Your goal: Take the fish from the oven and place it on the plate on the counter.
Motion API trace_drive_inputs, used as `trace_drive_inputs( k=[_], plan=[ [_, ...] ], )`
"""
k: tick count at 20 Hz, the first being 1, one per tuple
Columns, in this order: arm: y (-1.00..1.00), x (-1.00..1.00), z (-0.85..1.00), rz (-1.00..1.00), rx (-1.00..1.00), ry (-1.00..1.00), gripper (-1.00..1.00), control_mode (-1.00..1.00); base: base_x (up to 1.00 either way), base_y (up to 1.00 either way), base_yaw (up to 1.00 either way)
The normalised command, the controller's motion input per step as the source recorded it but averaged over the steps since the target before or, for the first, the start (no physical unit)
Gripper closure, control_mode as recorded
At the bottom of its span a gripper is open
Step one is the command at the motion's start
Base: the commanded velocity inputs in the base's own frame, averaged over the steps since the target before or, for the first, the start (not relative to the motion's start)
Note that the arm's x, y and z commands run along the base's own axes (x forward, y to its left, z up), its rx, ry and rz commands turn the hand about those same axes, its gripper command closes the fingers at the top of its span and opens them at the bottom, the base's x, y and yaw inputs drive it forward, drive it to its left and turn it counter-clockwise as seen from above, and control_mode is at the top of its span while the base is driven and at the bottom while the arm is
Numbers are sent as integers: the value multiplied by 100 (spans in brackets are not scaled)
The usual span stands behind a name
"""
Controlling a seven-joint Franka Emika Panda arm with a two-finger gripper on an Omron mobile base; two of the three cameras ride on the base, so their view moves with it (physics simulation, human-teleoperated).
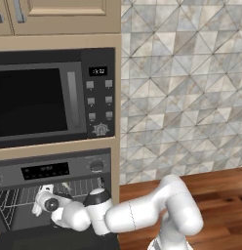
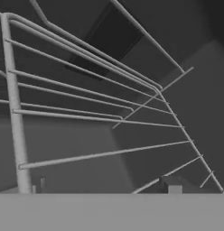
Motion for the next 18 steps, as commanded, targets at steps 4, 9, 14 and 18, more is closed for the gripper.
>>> trace_drive_inputs(
  k=[4,9,14,18],
  plan=[
    [-4,-47,-100,0,49,-19,100,-100,0,0,0],
    [-10,-48,-100,0,12,-3,100,-100,0,0,0],
    [0,-51,-98,1,-1,6,100,-100,0,0,0],
    [0,-50,-98,2,0,8,100,-100,0,0,0]
  ],
)
